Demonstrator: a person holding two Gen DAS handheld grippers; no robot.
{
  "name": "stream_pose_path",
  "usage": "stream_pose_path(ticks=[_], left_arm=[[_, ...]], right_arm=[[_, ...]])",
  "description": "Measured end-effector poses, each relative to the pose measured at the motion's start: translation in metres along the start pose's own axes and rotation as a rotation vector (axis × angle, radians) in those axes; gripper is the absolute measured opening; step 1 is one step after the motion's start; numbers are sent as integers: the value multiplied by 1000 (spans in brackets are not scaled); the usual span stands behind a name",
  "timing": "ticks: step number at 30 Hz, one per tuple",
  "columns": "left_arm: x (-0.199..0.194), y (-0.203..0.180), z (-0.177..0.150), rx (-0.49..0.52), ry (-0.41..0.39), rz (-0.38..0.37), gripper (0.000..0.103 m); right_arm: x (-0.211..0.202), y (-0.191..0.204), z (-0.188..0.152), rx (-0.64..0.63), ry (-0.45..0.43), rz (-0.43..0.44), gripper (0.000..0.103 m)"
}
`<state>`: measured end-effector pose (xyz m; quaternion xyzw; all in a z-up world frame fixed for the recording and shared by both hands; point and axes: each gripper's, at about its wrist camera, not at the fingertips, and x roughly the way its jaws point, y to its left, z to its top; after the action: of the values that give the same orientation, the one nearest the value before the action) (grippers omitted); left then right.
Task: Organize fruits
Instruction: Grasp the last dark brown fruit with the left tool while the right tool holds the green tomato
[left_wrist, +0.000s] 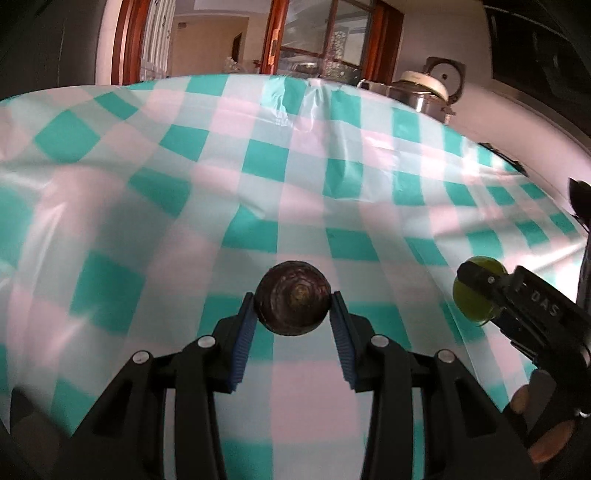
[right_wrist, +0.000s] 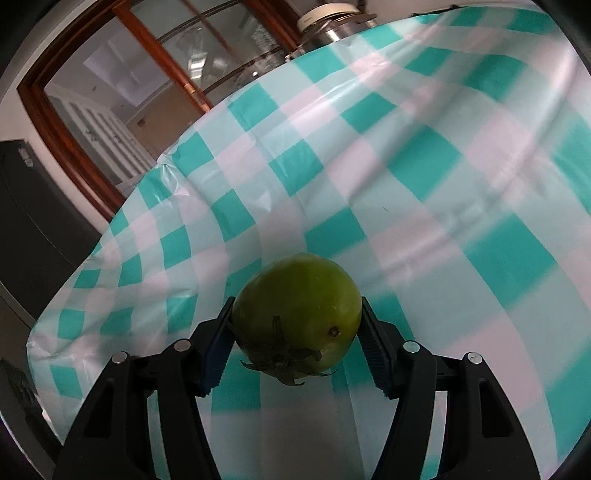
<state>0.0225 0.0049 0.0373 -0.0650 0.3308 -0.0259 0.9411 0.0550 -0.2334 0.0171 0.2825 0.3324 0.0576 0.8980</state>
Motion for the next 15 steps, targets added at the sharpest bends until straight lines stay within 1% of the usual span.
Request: stream_pose_path(ticks=[2, 6, 9, 12, 15], left_arm=[[-13, 0, -9, 14, -16, -10, 41], [-34, -2, -24, 31, -25, -39, 41], [-47, -1, -31, 37, -44, -49, 41], [-52, 2, -34, 28, -53, -59, 41], [-48, 6, -34, 9, -32, -77, 41]], right_arm=[[-18, 2, -15, 11, -8, 18, 62], [-48, 13, -38, -49, -29, 8, 62], [-56, 14, -50, -70, -21, -8, 62], [-60, 15, -54, -69, -25, 1, 62], [-59, 19, -57, -95, -21, -7, 62]])
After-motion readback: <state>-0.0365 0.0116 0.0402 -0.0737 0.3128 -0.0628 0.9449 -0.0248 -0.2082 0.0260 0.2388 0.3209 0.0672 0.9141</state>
